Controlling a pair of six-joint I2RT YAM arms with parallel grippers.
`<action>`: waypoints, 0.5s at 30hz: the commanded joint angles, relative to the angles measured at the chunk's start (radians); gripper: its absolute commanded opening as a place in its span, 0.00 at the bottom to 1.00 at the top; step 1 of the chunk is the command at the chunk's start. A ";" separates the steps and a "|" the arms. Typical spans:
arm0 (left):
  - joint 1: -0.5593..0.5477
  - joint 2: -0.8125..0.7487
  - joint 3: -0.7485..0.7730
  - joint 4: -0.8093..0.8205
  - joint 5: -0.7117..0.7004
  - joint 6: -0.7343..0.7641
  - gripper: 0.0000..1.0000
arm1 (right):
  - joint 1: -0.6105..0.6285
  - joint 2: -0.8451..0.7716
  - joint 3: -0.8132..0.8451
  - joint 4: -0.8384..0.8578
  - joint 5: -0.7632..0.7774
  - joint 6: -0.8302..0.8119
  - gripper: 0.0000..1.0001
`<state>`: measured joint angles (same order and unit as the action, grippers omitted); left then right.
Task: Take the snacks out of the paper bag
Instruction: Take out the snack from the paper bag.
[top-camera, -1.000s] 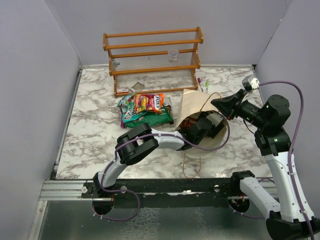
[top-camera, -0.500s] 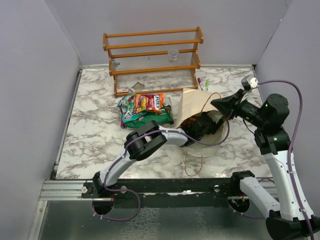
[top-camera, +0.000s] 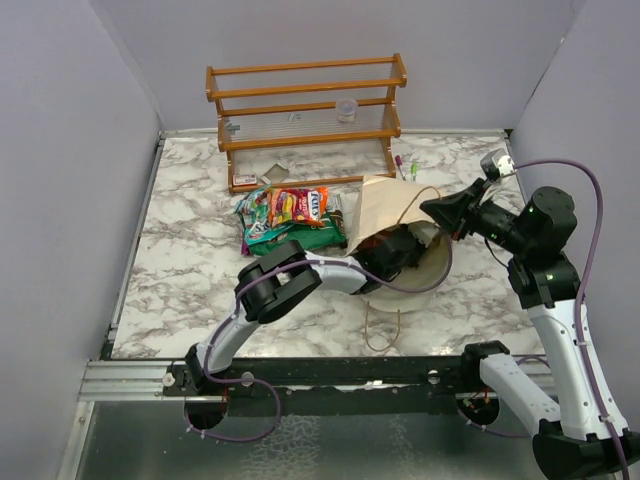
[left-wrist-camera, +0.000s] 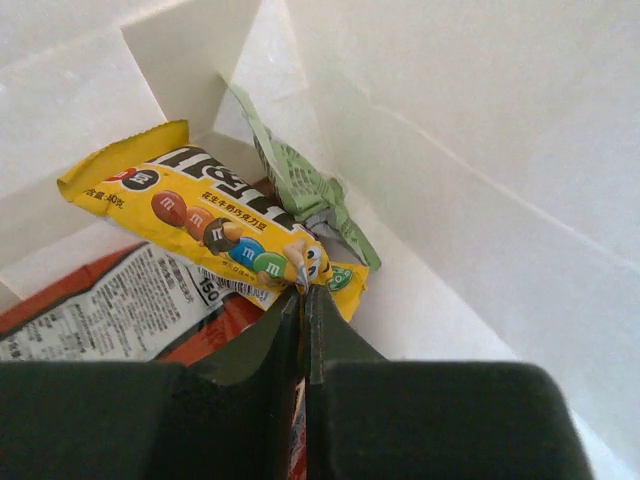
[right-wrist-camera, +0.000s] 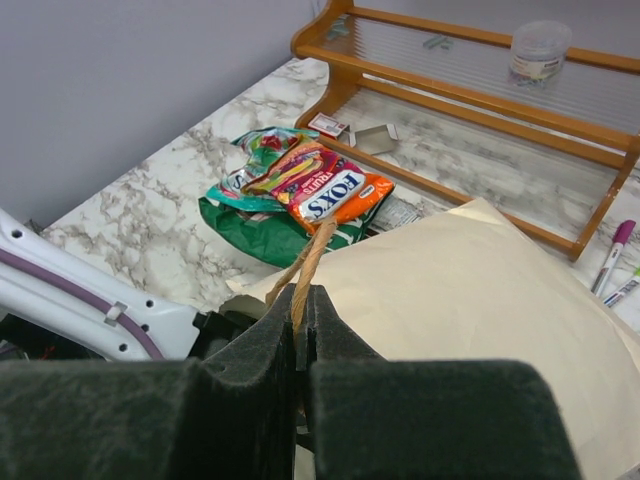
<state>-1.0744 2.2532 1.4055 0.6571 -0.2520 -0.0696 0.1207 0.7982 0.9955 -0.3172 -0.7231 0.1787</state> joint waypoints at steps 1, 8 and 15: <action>0.005 -0.117 -0.002 -0.043 0.045 -0.036 0.06 | 0.004 -0.011 0.021 0.009 -0.003 0.011 0.02; 0.006 -0.212 -0.021 -0.216 0.151 -0.124 0.04 | 0.004 -0.007 0.012 0.026 0.013 0.018 0.02; 0.005 -0.341 -0.125 -0.295 0.291 -0.195 0.03 | 0.004 -0.015 -0.012 0.041 0.061 0.025 0.02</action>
<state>-1.0710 2.0129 1.3136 0.4194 -0.0872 -0.2050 0.1207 0.7975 0.9955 -0.3046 -0.7086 0.1867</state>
